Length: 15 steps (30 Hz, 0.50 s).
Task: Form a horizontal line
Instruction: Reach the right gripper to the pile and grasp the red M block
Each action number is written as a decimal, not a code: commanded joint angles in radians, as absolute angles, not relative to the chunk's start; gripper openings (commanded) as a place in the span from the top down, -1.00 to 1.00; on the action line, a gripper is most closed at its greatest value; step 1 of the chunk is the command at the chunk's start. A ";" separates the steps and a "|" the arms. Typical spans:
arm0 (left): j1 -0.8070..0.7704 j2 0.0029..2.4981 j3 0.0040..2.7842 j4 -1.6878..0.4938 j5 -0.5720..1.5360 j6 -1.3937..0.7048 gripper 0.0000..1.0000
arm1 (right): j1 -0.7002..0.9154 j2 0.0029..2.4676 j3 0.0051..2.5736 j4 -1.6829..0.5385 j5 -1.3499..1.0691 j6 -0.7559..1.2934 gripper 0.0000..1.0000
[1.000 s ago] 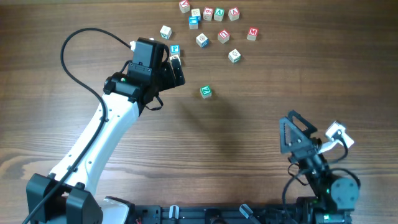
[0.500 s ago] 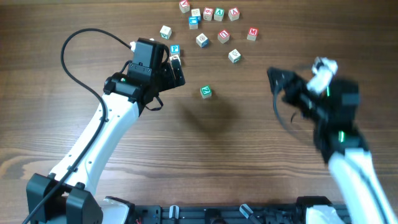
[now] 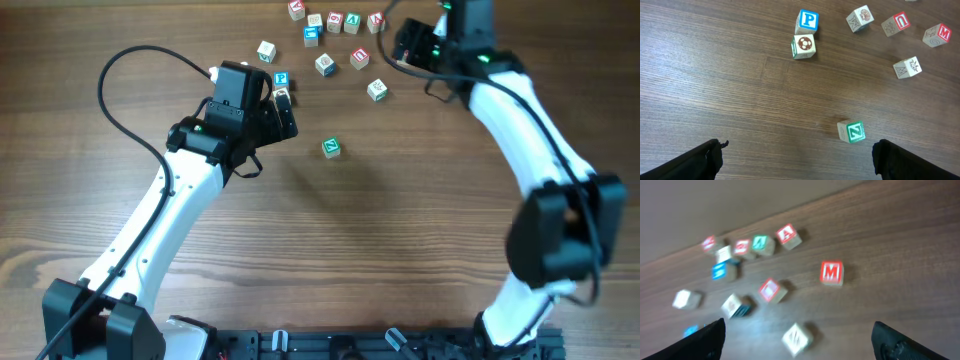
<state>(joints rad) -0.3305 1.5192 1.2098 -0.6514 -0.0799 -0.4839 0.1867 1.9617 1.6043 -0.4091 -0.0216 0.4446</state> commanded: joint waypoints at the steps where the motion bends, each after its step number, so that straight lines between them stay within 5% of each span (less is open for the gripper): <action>1: -0.327 1.511 1.203 -0.649 -0.075 -0.479 -1.00 | 0.201 2.134 1.727 -0.412 0.138 0.419 -0.88; 15: -0.327 1.511 1.203 -0.649 -0.075 -0.479 -1.00 | 0.204 2.399 1.823 -0.344 0.233 0.421 -0.91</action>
<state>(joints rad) -0.3305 1.5192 1.2098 -0.6510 -0.0799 -0.4839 0.2016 2.3596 1.7947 -0.3641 0.1989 0.4393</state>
